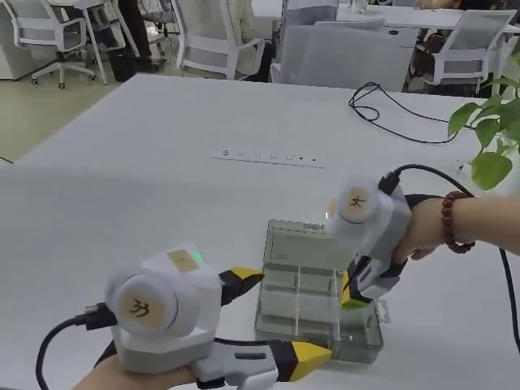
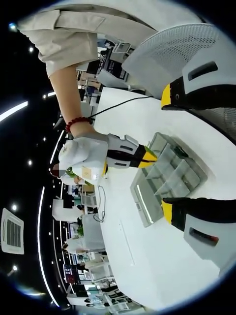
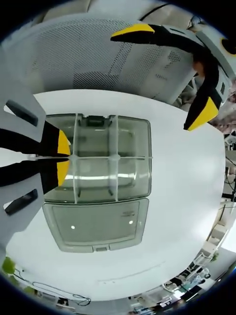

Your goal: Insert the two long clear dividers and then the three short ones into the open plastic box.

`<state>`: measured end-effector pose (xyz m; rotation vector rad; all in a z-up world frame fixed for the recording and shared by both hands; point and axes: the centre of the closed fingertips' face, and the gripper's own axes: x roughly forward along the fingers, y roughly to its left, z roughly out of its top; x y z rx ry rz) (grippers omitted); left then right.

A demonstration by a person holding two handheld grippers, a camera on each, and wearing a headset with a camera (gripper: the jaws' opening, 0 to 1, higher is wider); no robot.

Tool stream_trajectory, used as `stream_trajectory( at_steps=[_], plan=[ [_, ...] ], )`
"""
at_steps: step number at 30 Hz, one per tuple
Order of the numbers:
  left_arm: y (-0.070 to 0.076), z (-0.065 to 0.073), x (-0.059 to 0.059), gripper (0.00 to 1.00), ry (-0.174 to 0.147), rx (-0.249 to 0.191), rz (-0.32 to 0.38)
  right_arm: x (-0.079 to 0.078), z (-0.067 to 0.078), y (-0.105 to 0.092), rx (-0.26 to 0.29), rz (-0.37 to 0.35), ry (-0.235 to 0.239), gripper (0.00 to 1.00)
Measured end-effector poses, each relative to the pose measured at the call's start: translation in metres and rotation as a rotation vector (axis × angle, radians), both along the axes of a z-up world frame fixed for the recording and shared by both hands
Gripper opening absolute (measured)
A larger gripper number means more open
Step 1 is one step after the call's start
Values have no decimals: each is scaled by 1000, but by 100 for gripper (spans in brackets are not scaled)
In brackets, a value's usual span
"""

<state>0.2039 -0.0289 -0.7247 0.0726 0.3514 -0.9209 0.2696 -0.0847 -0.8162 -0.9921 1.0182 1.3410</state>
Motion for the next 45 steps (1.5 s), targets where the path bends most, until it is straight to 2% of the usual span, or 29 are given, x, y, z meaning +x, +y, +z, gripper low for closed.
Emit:
stream_trajectory(
  at_steps=[5,10,14,25,30,36,41,45],
  plan=[
    [1,0,0,73,-1,7,2,0,-11,0,-1,-23,16,2],
    [3,-1,1,73,1,10,11,-1,-17,0,-17,-15,15,2],
    [4,-2,1,73,3,15,16,-1,-15,-1,-12,-16,25,2],
    [9,-3,5,73,-2,37,30,-1,-17,-1,21,-16,7,5],
    [13,-4,6,73,-5,57,37,-5,-13,1,68,-9,-3,11],
    [20,-2,8,74,-5,69,52,-6,1,2,140,-65,-20,22],
    [29,1,10,75,-5,82,69,-7,15,-1,217,-133,-32,30],
    [37,2,12,76,-2,102,80,-10,31,0,308,-211,-41,36]
  ],
)
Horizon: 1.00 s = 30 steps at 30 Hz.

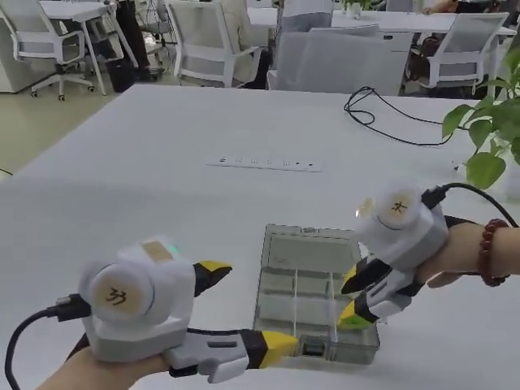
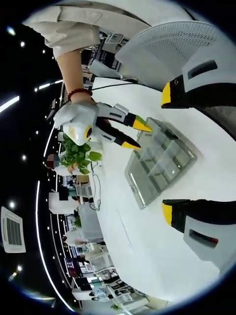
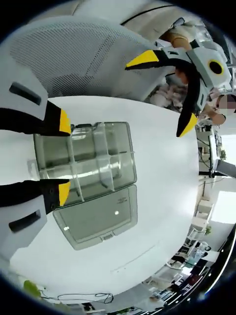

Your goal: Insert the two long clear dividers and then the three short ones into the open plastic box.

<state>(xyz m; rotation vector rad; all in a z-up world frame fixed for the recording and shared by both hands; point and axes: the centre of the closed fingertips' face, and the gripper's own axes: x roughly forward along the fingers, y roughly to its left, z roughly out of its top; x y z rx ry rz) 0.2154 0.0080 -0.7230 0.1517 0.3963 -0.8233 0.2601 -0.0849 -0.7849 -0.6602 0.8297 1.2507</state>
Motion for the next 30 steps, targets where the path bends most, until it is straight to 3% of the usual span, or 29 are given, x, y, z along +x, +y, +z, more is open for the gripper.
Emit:
stream_trajectory(
  at_steps=[8,13,17,21,30],
  plan=[
    [14,4,2,79,8,10,23,-6,33,-8,164,-135,-56,53],
    [24,7,0,81,12,18,43,-12,47,-21,267,-246,-66,63],
    [33,6,-1,83,17,25,60,-18,53,-33,314,-310,-86,67],
    [40,7,-4,84,26,17,80,-23,55,-44,365,-376,-78,74],
    [53,6,-8,90,38,22,131,-37,55,-57,419,-458,-88,87]
  ],
)
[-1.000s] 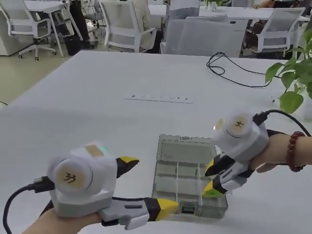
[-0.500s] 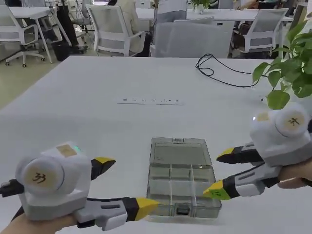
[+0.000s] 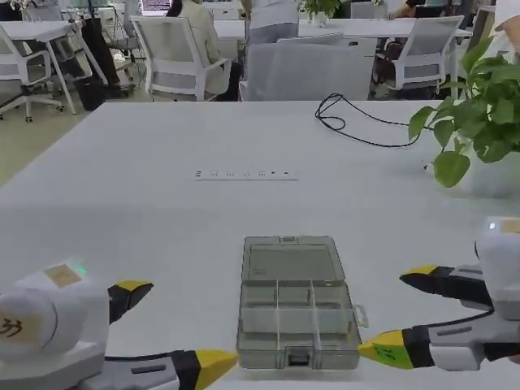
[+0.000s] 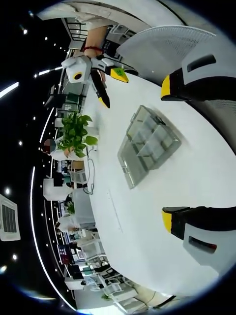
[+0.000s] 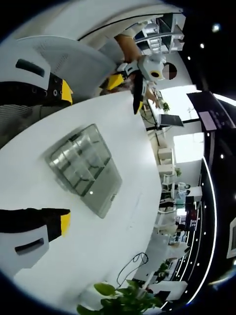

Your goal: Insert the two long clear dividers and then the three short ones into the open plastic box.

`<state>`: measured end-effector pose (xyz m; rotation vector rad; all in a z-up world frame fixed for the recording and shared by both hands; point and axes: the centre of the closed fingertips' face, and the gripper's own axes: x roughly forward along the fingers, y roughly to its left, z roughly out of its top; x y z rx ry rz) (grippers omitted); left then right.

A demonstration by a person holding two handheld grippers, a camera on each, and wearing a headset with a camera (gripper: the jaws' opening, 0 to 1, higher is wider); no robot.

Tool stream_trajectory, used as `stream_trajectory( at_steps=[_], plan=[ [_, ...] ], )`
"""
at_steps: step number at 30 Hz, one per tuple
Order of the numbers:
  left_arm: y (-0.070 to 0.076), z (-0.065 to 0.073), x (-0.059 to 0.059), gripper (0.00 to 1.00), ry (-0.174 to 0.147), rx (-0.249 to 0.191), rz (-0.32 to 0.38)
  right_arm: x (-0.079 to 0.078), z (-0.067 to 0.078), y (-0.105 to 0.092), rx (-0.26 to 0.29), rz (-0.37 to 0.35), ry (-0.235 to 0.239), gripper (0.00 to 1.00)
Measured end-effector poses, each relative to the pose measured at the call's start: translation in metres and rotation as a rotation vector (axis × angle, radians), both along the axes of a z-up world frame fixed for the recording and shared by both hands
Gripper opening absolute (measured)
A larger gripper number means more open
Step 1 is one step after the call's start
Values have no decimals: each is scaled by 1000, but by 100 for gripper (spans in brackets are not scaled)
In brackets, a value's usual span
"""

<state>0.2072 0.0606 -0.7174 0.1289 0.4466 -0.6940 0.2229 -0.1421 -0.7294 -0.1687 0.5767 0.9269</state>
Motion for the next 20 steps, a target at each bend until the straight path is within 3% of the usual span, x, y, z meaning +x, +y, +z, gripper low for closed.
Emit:
stream_trajectory(
  at_steps=[9,20],
  plan=[
    [21,1,-1,94,4,19,61,-11,-4,-5,29,-20,-6,99],
    [22,-3,-8,96,17,6,76,-15,-6,-6,43,-48,1,100]
  ],
)
